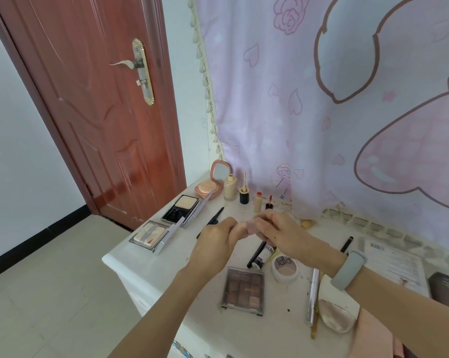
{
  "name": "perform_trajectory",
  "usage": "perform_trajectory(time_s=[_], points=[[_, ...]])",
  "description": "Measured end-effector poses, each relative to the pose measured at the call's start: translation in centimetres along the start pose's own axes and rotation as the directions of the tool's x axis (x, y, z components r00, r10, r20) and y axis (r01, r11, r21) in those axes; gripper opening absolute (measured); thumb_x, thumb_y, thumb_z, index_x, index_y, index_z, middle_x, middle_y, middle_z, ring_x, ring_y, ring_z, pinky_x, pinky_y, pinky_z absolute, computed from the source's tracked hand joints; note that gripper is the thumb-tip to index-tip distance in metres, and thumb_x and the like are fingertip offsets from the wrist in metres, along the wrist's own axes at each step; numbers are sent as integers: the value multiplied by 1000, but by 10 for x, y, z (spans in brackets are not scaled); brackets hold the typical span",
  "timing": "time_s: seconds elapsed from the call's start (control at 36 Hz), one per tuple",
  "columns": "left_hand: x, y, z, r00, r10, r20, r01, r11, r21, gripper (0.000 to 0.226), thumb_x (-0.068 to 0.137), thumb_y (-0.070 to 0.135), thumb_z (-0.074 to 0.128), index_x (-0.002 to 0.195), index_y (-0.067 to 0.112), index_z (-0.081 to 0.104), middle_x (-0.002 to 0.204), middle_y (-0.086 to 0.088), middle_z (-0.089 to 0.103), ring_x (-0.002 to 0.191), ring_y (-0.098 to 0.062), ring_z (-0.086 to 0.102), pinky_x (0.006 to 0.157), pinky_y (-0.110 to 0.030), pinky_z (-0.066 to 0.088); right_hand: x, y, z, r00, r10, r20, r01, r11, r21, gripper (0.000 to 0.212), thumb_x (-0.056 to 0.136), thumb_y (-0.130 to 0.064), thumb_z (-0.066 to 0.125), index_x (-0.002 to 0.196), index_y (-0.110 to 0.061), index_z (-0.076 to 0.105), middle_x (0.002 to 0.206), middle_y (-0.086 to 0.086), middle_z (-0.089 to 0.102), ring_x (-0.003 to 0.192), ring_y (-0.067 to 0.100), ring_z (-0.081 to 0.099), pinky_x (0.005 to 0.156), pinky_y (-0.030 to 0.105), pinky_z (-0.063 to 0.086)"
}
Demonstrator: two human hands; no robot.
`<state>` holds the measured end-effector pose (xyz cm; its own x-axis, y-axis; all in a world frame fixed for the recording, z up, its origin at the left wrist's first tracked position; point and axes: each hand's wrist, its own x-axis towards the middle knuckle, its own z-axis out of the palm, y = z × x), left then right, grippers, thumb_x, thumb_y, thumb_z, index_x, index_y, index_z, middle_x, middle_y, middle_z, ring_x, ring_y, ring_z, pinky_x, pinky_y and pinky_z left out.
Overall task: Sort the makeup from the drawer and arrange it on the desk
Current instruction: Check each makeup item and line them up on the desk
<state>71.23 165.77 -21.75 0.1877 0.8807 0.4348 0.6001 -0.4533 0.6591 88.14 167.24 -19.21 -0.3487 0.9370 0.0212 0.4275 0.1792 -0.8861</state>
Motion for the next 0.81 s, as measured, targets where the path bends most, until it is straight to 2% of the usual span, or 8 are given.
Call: perform_trajectory(time_s=[0.11, 0.19, 0.28, 0.36, 0.47, 0.58, 0.67, 0.81], points=[[-1, 6, 5, 990, -121, -69, 109, 983, -150, 38, 96, 34, 34, 61, 30, 48, 54, 21, 50, 58, 14, 52, 56, -4, 35, -3, -3, 0, 991, -128, 41, 129, 992, -10, 24, 96, -7, 46, 97, -31, 45, 102, 11, 57, 87, 19, 53, 80, 27, 44], [-2, 6, 3, 992, -77, -101, 68, 994, -88, 36, 91, 44, 28, 60, 32, 41, 50, 15, 48, 55, -2, 50, 54, -14, 35, -4, -11, -7, 991, -86, 106, 80, 995, 58, 10, 96, -28, 47, 105, -32, 50, 100, 1, 57, 71, 5, 52, 65, 18, 42], [-1, 4, 2, 996, -1, -86, 1, 1000, -3, 46, 93, 45, 26, 67, 14, 49, 58, -8, 54, 59, -27, 50, 55, -36, 39, -1, -14, -6, 997, 32, 75, -40, 993, 107, 42, 93, -54, 33, 81, -32, 67, 69, -1, 65, 50, 10, 50, 48, 19, 38], [-1, 4, 4, 996, 34, -84, -29, 998, 51, 54, 95, 44, 25, 73, 4, 54, 61, -14, 54, 57, -29, 48, 55, -42, 39, 2, -10, -3, 995, -13, -99, 14, 1000, 5, 42, 97, -40, 38, 70, -22, 64, 53, -5, 58, 45, 7, 45, 52, 21, 39], [0, 5, 3, 997, -18, -78, 21, 999, 48, 46, 91, 45, 23, 68, 13, 46, 56, -4, 44, 54, -25, 40, 54, -41, 37, 2, -6, -7, 990, -124, -61, 125, 992, 27, 17, 94, -15, 51, 93, -32, 55, 91, -6, 55, 70, 2, 52, 61, 18, 43], [1, 4, 3, 995, -69, -67, 72, 996, 46, 48, 91, 47, 22, 71, 13, 48, 57, -2, 48, 57, -25, 44, 56, -37, 36, 0, -14, -12, 998, 30, 53, -31, 999, 20, 25, 95, -38, 44, 116, -28, 55, 105, -4, 59, 83, 11, 59, 64, 20, 49], [2, 6, 4, 998, -34, -43, 37, 996, 75, 50, 93, 45, 21, 74, 10, 53, 62, -9, 55, 57, -25, 48, 55, -36, 36, 0, -16, -14, 993, 105, 60, -104, 994, -18, 49, 99, -43, 31, 83, -13, 66, 72, 3, 69, 58, 13, 57, 56, 19, 43], [2, 2, 6, 996, -85, -26, 87, 994, 64, 41, 100, 33, 31, 66, 15, 45, 58, -6, 51, 55, -24, 44, 53, -35, 33, 0, -8, -17, 996, -83, 32, 87, 981, -172, 14, 96, -22, 49, 104, -25, 59, 89, -16, 57, 76, -9, 51, 65, 4, 38]])
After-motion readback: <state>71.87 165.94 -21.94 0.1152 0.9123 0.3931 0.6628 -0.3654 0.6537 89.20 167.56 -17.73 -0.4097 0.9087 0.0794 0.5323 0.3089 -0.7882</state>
